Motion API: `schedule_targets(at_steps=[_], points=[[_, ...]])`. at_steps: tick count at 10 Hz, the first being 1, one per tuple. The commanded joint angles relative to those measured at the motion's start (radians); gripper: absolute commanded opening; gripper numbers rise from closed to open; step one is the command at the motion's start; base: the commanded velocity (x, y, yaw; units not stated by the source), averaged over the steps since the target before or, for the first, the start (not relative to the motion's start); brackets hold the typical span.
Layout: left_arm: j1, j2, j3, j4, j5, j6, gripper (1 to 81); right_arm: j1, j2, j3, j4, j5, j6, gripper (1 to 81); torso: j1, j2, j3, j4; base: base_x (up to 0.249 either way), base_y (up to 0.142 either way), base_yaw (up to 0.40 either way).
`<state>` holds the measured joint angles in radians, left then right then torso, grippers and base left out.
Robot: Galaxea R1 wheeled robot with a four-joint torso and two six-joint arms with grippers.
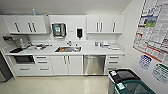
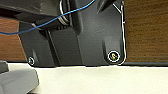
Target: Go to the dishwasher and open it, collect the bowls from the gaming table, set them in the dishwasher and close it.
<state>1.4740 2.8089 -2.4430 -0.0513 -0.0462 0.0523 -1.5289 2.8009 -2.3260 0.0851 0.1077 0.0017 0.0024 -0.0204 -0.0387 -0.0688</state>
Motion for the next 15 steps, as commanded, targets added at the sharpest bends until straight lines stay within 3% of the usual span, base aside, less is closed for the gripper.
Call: schedule_targets(at_steps=[1, 15], points=[[-0.048, -0.015, 0.004, -0.002, 0.052, 0.003, 81.1, 0.048, -0.013, 0.011, 0.001, -0.054, 0.003, 81.1, 0.0, 0.0, 0.0, 0.0, 0.097, 0.0, 0.0], [-0.048, -0.017, 0.004, -0.002, 0.052, 0.003, 81.1, 0.046, -0.013, 0.01, 0.001, -0.054, 0.003, 81.1, -0.002, 0.0, 0.0, 0.0, 0.096, 0.0, 0.0]])
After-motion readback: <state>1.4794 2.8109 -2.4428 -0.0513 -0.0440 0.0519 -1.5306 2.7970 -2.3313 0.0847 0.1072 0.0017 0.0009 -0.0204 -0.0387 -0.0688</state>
